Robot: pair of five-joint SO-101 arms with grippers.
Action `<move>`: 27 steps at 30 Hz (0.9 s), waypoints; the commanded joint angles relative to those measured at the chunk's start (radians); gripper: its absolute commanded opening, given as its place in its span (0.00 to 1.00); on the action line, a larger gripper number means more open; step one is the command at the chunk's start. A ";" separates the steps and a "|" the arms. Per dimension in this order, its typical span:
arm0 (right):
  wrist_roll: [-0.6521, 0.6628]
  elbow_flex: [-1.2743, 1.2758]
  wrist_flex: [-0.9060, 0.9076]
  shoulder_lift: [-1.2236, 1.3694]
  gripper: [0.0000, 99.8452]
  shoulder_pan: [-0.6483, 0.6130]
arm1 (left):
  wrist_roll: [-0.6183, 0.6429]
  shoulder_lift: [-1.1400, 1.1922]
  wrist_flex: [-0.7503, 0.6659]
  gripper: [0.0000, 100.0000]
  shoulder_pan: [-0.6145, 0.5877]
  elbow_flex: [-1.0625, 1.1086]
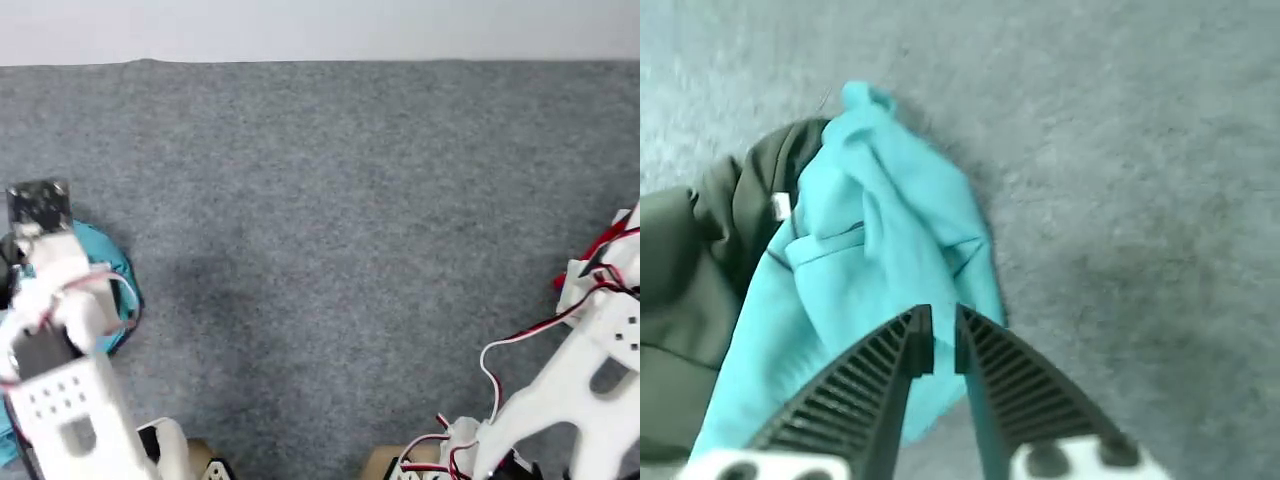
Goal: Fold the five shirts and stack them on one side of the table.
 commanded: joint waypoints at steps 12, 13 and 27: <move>-0.005 -0.006 0.036 -0.038 0.01 -0.012 | -0.112 0.617 0.193 0.05 -0.106 -0.510; -0.005 -0.006 0.036 -0.038 0.01 -0.010 | -0.146 0.640 0.213 0.07 -0.106 -0.526; -0.005 -0.006 0.038 -0.038 0.01 -0.012 | -0.227 0.783 0.109 0.33 -0.126 -0.542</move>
